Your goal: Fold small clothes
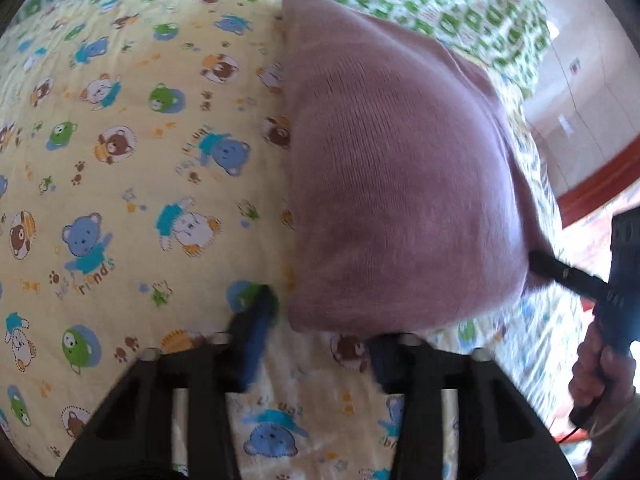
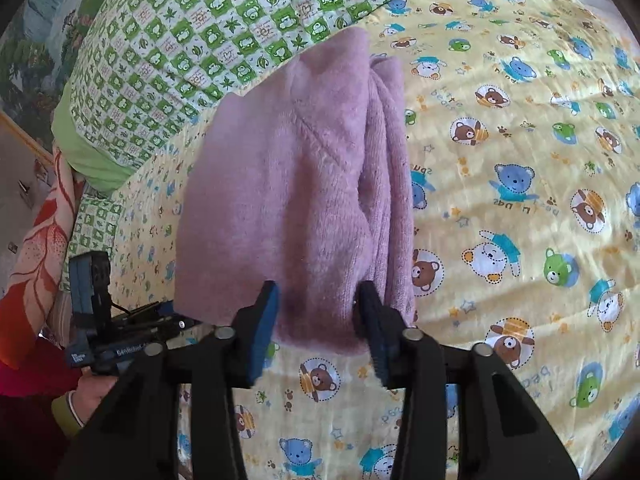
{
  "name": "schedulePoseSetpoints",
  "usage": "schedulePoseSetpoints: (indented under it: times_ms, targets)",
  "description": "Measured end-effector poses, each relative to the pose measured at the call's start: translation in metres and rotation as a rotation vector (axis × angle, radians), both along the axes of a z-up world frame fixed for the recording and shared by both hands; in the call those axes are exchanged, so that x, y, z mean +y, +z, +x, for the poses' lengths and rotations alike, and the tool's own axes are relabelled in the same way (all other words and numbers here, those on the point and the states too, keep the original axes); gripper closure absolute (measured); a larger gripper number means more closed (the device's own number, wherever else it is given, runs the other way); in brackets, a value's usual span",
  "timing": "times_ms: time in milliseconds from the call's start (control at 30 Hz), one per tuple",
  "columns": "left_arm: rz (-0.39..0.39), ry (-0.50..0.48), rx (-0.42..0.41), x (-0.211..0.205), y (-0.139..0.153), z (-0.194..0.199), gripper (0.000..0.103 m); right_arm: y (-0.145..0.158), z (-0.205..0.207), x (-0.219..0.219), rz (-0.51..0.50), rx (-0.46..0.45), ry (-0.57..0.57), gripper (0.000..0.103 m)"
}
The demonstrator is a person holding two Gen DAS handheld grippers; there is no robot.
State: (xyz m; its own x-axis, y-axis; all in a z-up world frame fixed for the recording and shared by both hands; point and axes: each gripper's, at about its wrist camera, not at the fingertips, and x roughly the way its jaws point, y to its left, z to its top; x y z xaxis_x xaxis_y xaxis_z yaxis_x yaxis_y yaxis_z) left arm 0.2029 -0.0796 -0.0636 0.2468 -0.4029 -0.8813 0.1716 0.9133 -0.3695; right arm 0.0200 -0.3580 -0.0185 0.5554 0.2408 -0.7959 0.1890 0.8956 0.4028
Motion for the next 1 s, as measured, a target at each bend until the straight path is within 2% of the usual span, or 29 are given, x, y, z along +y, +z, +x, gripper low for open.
schedulePoseSetpoints:
  times_ms: [33, 133, 167, 233, 367, 467, 567, 667, 733, 800, 867, 900, 933, 1000]
  targets:
    - [-0.006, 0.010, -0.011, 0.001, 0.005, 0.002, 0.083, 0.000, 0.002, 0.000, -0.011, 0.010, 0.006, 0.096]
    - [-0.013, -0.013, -0.077, -0.001, 0.021, -0.003, 0.086, 0.019, -0.003, -0.004, -0.003, -0.054, 0.014, 0.097]
    - [-0.011, -0.025, -0.075, -0.004, 0.020, -0.004, 0.087, 0.030, -0.005, -0.004, -0.009, -0.084, 0.021, 0.097]
    - [0.007, -0.035, -0.057, -0.010, 0.013, -0.007, 0.089, 0.038, -0.005, -0.003, -0.064, -0.081, 0.044, 0.097]
    - [0.035, -0.048, -0.015, -0.015, -0.003, -0.012, 0.090, 0.008, -0.001, -0.007, -0.183, 0.024, 0.068, 0.097]
    - [0.043, -0.065, -0.011, -0.016, -0.003, -0.014, 0.089, -0.015, -0.005, -0.020, -0.149, 0.068, 0.019, 0.097]
    - [0.026, -0.065, 0.017, -0.007, -0.003, -0.016, 0.088, -0.012, -0.005, -0.019, -0.141, 0.067, 0.015, 0.097]
    - [-0.005, -0.067, 0.030, 0.012, 0.005, -0.020, 0.078, -0.006, -0.003, -0.018, -0.124, 0.077, 0.021, 0.093]
    - [-0.030, -0.062, 0.030, 0.028, 0.016, -0.027, 0.059, 0.000, -0.004, -0.020, -0.098, 0.066, 0.003, 0.082]
    - [-0.063, -0.055, 0.018, 0.037, 0.029, -0.029, 0.052, 0.008, -0.007, -0.025, -0.086, 0.048, -0.037, 0.052]
    - [-0.123, -0.043, 0.001, 0.047, 0.041, -0.029, 0.038, 0.016, -0.009, -0.032, -0.059, 0.010, -0.074, 0.045]
    - [-0.155, -0.027, -0.005, 0.052, 0.047, -0.027, 0.025, 0.019, -0.008, -0.036, -0.033, -0.007, -0.087, 0.044]
    - [-0.173, -0.009, -0.013, 0.056, 0.051, -0.023, 0.021, 0.020, -0.006, -0.038, -0.014, -0.015, -0.099, 0.044]
    - [-0.188, 0.009, -0.012, 0.057, 0.054, -0.014, 0.021, 0.022, 0.001, -0.042, 0.002, -0.027, -0.113, 0.041]
